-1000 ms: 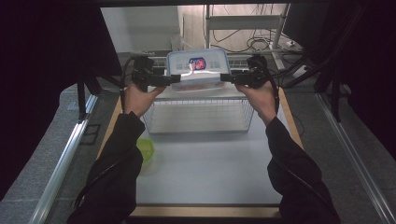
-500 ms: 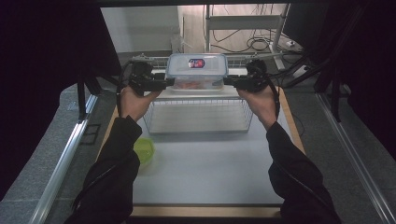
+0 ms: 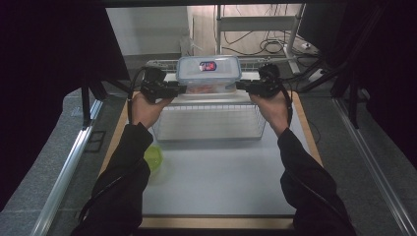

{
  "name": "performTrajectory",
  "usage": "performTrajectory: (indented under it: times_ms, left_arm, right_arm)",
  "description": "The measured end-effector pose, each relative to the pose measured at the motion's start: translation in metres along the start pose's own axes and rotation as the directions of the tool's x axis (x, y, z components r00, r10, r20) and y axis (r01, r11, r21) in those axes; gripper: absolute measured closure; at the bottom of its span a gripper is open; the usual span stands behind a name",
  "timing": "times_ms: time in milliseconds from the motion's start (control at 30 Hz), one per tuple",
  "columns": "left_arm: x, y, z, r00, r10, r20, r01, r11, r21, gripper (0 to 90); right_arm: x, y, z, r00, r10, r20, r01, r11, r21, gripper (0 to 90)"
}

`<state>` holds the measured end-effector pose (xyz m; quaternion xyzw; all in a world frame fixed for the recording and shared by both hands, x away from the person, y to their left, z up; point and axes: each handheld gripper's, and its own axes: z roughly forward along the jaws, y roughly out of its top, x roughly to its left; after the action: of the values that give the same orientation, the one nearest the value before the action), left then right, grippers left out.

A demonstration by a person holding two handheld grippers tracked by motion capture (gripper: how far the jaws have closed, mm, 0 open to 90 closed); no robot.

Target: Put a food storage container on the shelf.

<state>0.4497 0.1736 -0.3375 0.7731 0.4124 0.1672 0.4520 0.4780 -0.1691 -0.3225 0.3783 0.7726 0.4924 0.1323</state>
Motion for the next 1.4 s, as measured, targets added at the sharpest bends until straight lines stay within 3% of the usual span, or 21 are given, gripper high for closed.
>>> performTrajectory:
  times_ms: [133,200,533,767,1033,1200,1400]
  left_arm:
    - [-0.003,-0.004,-0.003,0.9997,-0.006,0.023,0.007,0.9995,-0.03,44.5]
    - [-0.006,-0.013,-0.006,0.9985,-0.004,0.055,0.007,0.9976,-0.068,39.3]
    - [-0.02,-0.044,-0.021,0.9955,0.046,0.082,-0.035,0.9912,-0.128,28.9]
    - [-0.034,-0.065,-0.03,0.9933,0.086,0.077,-0.076,0.9892,-0.126,24.3]
    - [-0.053,-0.086,-0.04,0.9897,0.13,0.06,-0.122,0.9861,-0.112,21.7]
    - [-0.063,-0.097,-0.043,0.9877,0.144,0.062,-0.136,0.984,-0.115,20.2]
    - [-0.078,-0.117,-0.042,0.9858,0.156,0.062,-0.151,0.9852,-0.081,17.4]
  right_arm:
    - [0.002,-0.003,-0.003,0.9998,0.004,-0.021,-0.005,1.0,-0.014,72.8]
    - [0.003,-0.006,-0.007,0.9992,-0.008,-0.04,0.007,1.0,-0.025,67.9]
    - [0.012,-0.022,-0.016,0.9969,-0.047,-0.063,0.045,0.999,-0.027,51.6]
    - [0.024,-0.035,-0.02,0.9926,-0.088,-0.084,0.086,0.996,-0.032,42.2]
    - [0.038,-0.054,-0.025,0.9845,-0.164,-0.062,0.163,0.986,-0.021,33.1]
    - [0.043,-0.066,-0.028,0.9825,-0.169,-0.079,0.167,0.986,-0.025,27.7]
    - [0.048,-0.085,-0.032,0.9709,-0.228,-0.073,0.227,0.974,-0.015,18.4]
